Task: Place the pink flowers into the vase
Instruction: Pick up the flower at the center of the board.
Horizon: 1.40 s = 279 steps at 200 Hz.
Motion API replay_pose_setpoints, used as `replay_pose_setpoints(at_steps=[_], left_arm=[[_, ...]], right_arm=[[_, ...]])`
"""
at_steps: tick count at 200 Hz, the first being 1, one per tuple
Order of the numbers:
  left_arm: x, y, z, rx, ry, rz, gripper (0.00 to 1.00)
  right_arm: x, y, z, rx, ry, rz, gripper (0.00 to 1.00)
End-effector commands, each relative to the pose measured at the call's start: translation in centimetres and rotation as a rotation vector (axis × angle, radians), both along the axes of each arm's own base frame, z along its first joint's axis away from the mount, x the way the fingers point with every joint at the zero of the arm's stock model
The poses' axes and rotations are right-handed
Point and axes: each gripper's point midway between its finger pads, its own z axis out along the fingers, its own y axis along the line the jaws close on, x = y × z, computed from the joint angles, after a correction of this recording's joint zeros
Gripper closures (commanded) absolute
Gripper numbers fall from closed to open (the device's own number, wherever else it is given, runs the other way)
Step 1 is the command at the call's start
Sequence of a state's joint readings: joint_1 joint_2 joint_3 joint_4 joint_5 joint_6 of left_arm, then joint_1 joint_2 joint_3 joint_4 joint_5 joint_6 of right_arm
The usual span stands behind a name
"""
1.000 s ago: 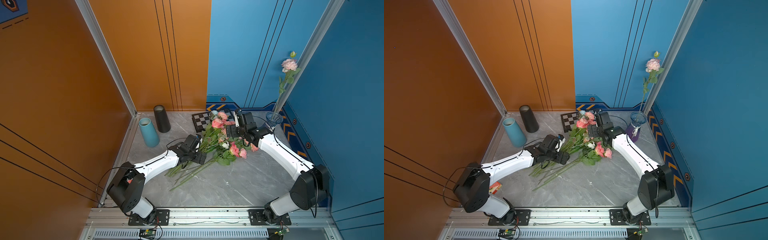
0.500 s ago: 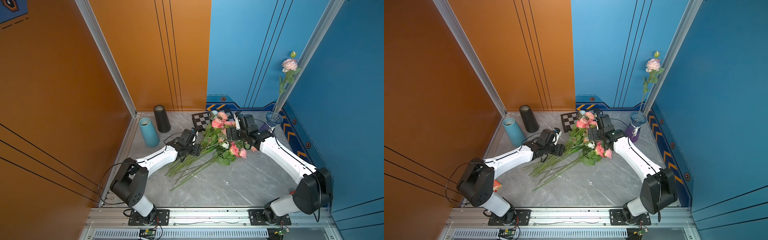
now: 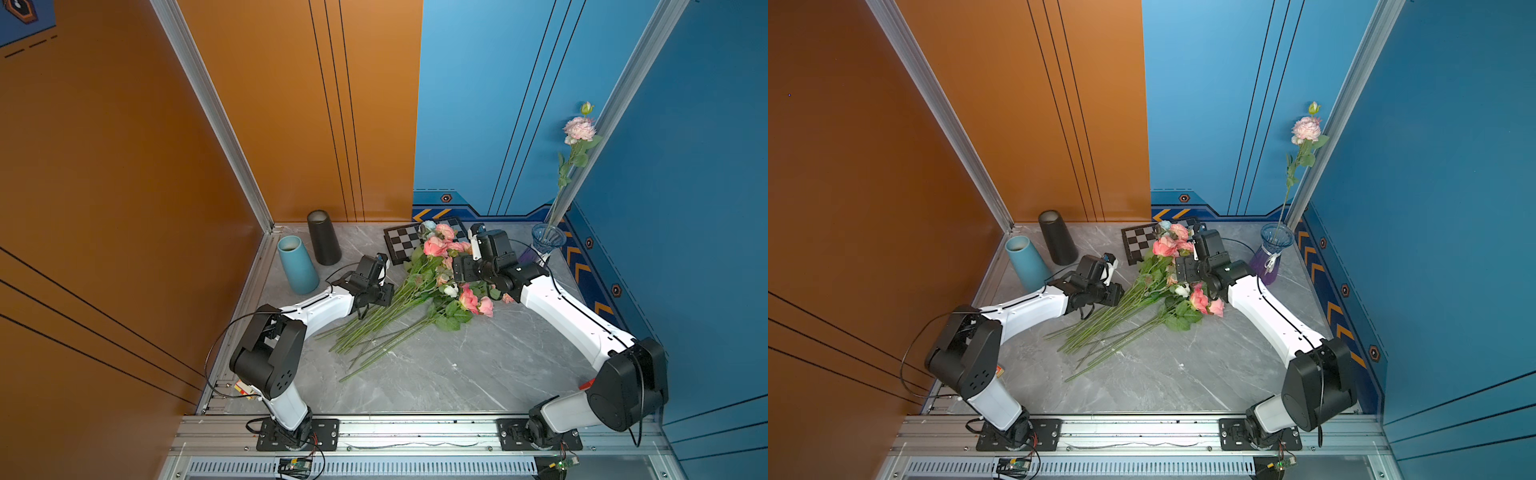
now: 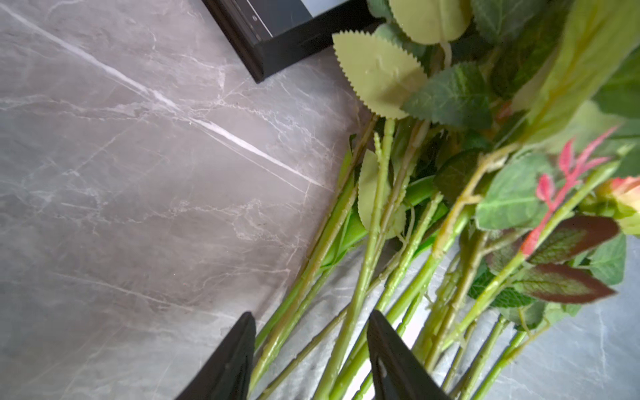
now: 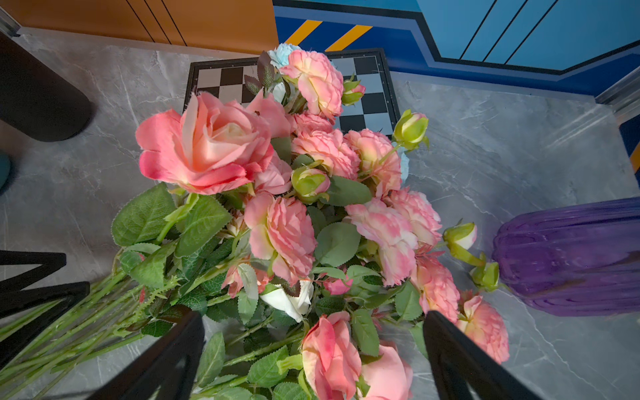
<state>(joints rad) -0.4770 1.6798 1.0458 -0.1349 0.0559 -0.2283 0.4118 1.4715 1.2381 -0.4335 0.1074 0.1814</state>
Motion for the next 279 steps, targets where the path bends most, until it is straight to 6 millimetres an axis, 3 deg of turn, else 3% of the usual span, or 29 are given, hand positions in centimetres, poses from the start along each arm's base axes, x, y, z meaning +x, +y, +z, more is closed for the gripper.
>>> replay_pose_setpoints(at_steps=[1, 50, 126, 182, 238, 256, 279], left_arm=[[0.7, -0.4, 0.1, -0.035, 0.005, -0.011, 0.51], [-0.1, -1.6, -1.0, -0.045, 0.038, -0.051, 0.53], [-0.1, -1.7, -2.1, -0.021, 0.051, -0.056, 0.55], [0.0, -2.5, -3.2, -0.019, 0.075, -0.076, 0.68], [0.7, -3.6, -1.0, -0.063, 0.031, -0.099, 0.71], [0.9, -3.7, 0.2, -0.076, 0.007, -0.104, 0.83], [1.1, -3.6, 1.4, -0.081, -0.021, -0.11, 0.87]], right_arm=[[-0.1, -0.3, 0.8, 0.028, -0.028, -0.008, 0.0], [0.1, -0.5, 0.7, 0.04, -0.027, -0.016, 0.0], [0.0, -0.6, 0.6, 0.048, -0.027, -0.02, 0.0], [-0.1, -0.7, 0.7, 0.059, -0.03, -0.022, 0.0], [-0.1, -0.9, 1.0, 0.059, -0.035, -0.027, 0.0], [-0.1, -0.8, 1.0, 0.061, -0.035, -0.026, 0.0], [-0.1, -0.8, 1.1, 0.068, -0.035, -0.026, 0.0]])
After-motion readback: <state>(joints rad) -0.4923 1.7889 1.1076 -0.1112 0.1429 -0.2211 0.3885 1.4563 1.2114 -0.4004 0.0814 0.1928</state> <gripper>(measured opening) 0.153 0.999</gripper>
